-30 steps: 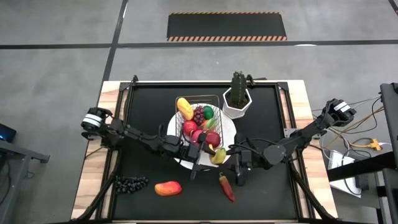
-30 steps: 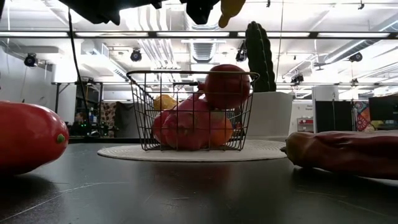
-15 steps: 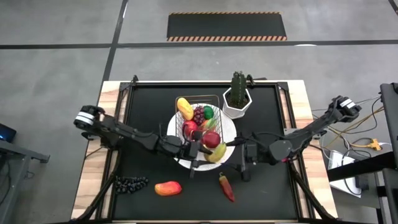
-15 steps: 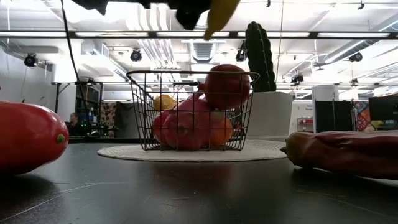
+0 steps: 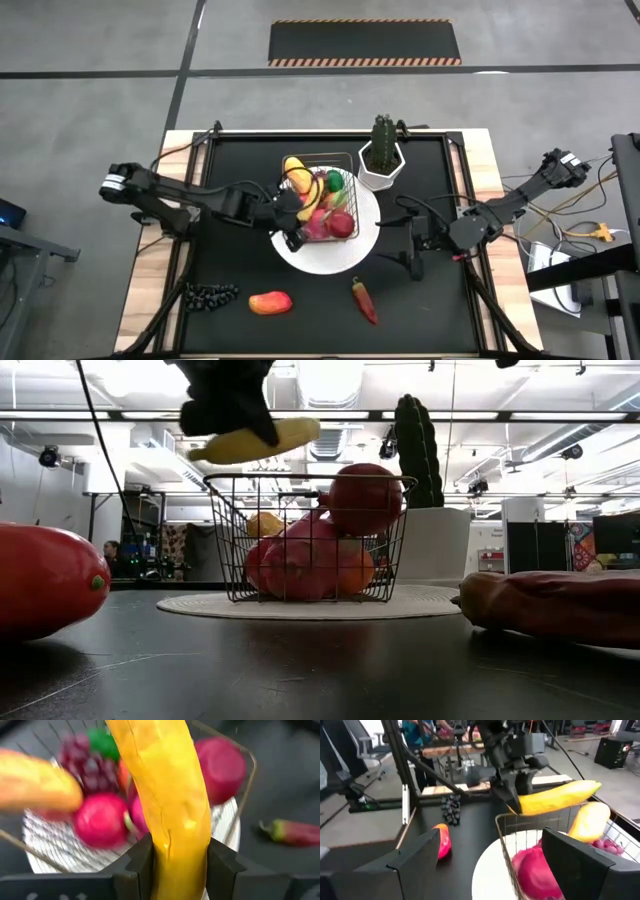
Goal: Build produce basket
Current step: Put the banana into the gold wire basket
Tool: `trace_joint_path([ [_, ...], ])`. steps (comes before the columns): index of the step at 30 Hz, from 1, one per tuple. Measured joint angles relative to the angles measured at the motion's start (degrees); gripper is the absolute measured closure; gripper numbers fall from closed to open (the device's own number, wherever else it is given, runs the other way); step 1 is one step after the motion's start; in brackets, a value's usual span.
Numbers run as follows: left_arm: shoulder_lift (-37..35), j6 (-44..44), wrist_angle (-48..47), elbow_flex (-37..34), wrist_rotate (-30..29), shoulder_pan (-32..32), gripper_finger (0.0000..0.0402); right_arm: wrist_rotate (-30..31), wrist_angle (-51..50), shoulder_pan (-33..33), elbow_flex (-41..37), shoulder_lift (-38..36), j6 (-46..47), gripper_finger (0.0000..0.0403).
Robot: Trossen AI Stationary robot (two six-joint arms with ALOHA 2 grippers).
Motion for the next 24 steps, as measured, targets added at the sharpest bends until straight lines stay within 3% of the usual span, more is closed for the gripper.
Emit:
trace_joint_path([
  [4,2.0,-4.69,-8.76,4.35,5.87,2.86,0.0291,0.03,-1.84,0.0,0.0,-0.17,-0.16,0.0075],
  [12,7.85,-4.71,-9.95,11.04,23.29,9.82,0.0291,0.07,-4.68,-0.02,0.0,1.36,-0.61,0.0075],
  [19,10.0,-7.84,-13.87,14.26,25.38,12.78,0.0289,0.0,-7.4,0.02,-0.19,2.38,-0.05,0.0075],
  [24,10.08,-10.7,-13.79,13.89,25.36,13.32,0.0261,0.0,-7.41,0.0,-0.5,2.49,-0.11,0.0075],
])
